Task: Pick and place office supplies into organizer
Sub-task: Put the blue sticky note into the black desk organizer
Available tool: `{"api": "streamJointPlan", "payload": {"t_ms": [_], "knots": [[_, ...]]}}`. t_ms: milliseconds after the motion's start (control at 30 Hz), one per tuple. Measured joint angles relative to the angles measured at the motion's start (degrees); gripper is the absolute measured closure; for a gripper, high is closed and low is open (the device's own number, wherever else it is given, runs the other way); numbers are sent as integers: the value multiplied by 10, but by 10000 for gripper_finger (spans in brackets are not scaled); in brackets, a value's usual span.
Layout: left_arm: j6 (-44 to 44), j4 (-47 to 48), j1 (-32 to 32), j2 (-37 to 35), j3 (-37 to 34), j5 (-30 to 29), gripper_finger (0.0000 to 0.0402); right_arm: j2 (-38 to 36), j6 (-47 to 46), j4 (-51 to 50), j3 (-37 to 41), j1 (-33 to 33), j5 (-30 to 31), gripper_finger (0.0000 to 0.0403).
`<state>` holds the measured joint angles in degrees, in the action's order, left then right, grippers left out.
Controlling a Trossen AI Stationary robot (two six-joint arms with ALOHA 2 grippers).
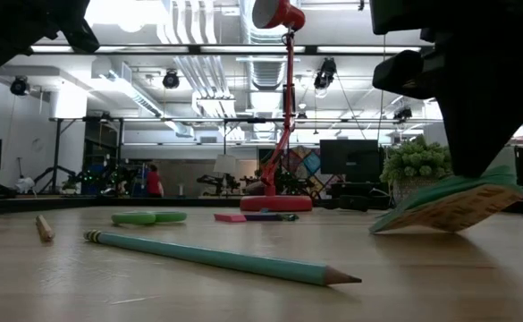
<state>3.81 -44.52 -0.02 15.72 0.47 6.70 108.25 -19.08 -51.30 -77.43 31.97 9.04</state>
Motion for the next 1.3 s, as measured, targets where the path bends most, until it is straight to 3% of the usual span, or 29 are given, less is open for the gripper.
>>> {"api": "streamJointPlan", "payload": {"t_ms": [233,800,1167,1300], "knots": [[0,0,0,0,0,0,336,-2,-4,-6,-3,0,0,395],[0,0,0,0,0,0,336,-3,-35,-114,-91,16,14,395],[0,0,0,0,0,0,336,-3,-92,-92,-92,23,15,394],[0,0,0,0,0,0,336,-3,-79,-51,-92,30,-5,376]]}}
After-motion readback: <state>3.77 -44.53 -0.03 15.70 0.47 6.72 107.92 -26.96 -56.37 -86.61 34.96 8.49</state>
